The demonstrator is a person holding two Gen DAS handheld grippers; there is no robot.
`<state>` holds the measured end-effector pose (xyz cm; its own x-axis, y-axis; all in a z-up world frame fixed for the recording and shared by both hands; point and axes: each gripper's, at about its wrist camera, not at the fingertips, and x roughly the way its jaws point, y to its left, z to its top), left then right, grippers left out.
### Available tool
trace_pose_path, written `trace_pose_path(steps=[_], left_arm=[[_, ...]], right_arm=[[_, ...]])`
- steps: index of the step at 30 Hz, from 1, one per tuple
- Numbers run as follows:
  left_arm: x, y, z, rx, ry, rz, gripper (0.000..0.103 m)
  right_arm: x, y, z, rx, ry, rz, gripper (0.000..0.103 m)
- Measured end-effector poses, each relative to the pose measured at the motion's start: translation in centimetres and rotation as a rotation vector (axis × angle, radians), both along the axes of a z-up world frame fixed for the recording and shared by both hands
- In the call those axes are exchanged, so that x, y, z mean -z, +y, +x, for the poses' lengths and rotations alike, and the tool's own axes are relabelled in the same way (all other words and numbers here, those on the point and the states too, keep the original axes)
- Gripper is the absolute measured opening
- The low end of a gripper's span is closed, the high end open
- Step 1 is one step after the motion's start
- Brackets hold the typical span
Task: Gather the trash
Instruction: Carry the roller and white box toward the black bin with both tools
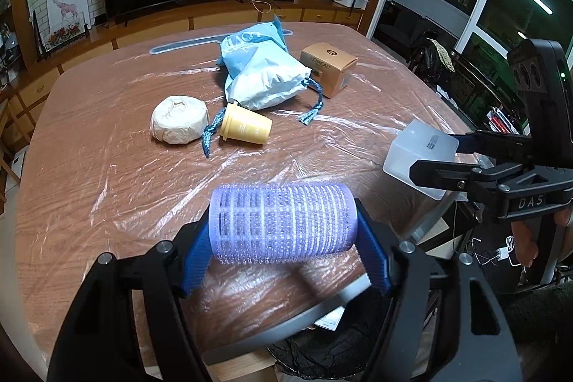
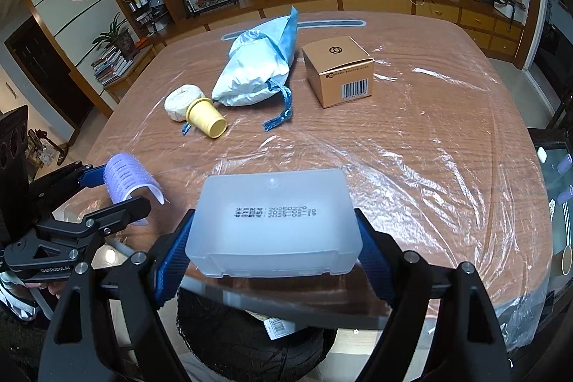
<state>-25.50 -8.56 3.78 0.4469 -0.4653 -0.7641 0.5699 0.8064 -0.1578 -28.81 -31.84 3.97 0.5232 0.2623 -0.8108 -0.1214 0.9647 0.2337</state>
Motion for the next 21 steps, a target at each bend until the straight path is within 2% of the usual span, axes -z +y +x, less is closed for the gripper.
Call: trace_pose_path(steps=[21], left_arm=[[-0.1,0.1,-3.0,0.068,0.005,0.018,0.071]], right_arm=[[-0.3,1.0,-3.7,-0.042,0.006,-0.019,0.081]])
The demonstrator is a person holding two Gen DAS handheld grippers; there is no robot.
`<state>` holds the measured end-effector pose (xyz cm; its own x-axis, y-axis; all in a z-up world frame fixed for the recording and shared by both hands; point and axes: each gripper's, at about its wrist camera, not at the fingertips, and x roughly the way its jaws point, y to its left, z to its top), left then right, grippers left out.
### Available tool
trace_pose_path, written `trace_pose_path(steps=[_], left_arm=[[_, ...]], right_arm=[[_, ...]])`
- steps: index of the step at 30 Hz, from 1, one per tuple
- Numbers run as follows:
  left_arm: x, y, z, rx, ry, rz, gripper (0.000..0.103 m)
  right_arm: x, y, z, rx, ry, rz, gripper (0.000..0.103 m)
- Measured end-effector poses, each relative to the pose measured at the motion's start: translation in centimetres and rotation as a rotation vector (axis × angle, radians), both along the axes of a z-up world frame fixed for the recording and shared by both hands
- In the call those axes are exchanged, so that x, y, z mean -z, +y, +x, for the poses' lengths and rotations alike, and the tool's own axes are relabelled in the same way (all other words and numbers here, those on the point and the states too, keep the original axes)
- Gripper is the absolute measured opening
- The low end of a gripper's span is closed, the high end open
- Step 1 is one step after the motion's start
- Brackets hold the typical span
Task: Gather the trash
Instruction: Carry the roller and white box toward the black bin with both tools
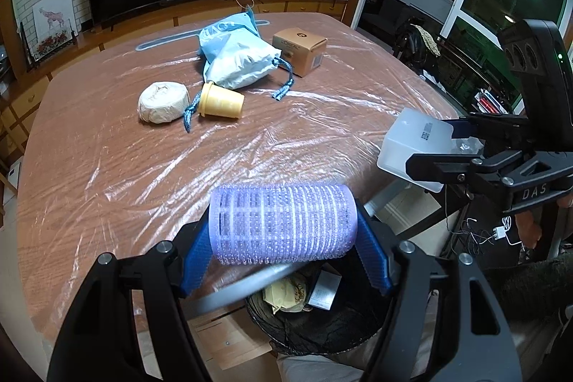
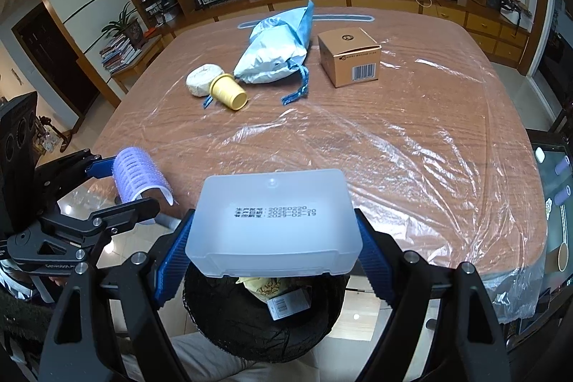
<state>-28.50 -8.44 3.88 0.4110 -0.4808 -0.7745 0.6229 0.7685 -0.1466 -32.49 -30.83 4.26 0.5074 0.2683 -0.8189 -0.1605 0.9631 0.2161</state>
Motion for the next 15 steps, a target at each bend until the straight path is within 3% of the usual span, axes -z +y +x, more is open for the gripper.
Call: trace_pose_path(steps=[15], left_arm=[[0.6,-0.1,-2.8,0.04,0.014,0.017,0.071]], right_arm=[[0.4,0.5,-2.4,-0.041,0.021,-0.016,0.081]])
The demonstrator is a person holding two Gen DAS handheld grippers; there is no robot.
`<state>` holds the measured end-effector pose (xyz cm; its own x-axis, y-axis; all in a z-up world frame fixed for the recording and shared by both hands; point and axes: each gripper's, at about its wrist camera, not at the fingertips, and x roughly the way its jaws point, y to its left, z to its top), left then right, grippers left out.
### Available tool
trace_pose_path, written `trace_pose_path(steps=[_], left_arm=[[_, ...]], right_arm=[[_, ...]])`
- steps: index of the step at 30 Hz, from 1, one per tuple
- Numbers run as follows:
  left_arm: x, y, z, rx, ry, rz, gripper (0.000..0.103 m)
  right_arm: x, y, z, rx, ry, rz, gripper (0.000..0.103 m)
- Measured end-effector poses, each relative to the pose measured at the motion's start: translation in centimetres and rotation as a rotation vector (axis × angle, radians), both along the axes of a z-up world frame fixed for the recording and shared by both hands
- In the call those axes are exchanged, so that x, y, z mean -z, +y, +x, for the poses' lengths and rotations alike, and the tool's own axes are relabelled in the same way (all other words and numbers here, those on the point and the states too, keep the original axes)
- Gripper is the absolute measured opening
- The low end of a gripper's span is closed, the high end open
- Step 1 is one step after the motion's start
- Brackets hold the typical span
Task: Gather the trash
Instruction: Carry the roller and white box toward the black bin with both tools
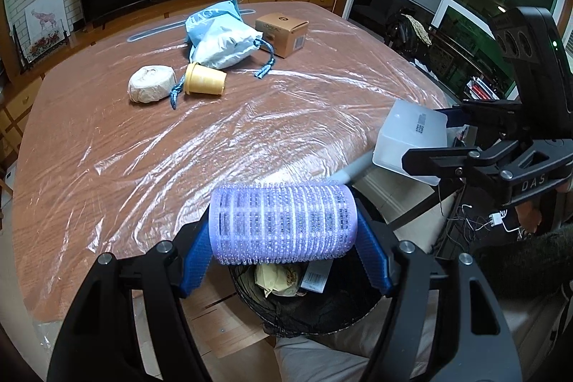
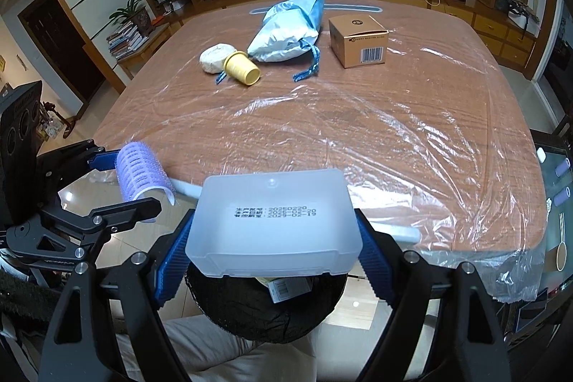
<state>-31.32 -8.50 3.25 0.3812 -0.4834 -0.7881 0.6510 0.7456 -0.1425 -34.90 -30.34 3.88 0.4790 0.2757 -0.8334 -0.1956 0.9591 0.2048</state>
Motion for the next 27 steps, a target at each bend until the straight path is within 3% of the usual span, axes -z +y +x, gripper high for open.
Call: trace_pose_path(steps=[27], left_arm=[[1.2,-1.1,-3.3,0.091,0.037,0.038,0.071]], right_arm=[[1.2,0.3,-3.4,-0.023,0.056,-0.002,0.081]])
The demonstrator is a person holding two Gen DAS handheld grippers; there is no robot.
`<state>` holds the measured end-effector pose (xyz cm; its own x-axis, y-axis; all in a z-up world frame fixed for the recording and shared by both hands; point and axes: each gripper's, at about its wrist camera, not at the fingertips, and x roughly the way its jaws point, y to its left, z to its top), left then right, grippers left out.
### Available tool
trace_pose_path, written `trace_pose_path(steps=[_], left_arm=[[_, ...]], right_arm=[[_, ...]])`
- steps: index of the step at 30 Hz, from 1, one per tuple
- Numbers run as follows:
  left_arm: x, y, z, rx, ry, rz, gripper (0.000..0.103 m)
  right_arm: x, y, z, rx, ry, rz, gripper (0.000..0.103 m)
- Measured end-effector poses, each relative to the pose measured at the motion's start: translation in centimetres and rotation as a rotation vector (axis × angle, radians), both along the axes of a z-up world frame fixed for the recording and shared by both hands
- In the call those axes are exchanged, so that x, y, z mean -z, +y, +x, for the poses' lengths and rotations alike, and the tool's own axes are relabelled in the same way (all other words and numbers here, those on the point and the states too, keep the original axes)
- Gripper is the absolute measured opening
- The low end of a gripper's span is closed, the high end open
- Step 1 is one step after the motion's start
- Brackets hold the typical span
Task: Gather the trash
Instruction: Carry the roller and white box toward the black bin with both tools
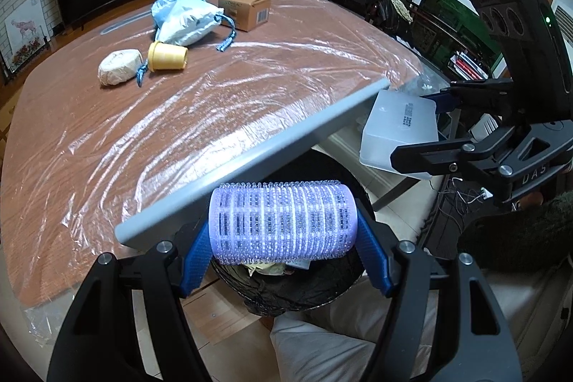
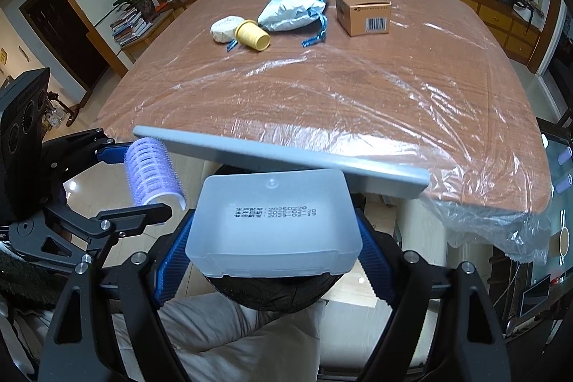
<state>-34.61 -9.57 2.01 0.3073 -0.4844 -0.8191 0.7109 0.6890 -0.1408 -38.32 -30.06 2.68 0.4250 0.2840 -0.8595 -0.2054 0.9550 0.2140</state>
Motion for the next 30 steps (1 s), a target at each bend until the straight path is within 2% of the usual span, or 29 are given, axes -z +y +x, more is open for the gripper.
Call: trace_pose_path(steps=[30], left_arm=[[4.9,-0.7,-0.5,0.015,0.05,0.119,0.071]], right_arm=[[4.6,0.7,-0.1,-0.045,0.083,-0.056,0.081]])
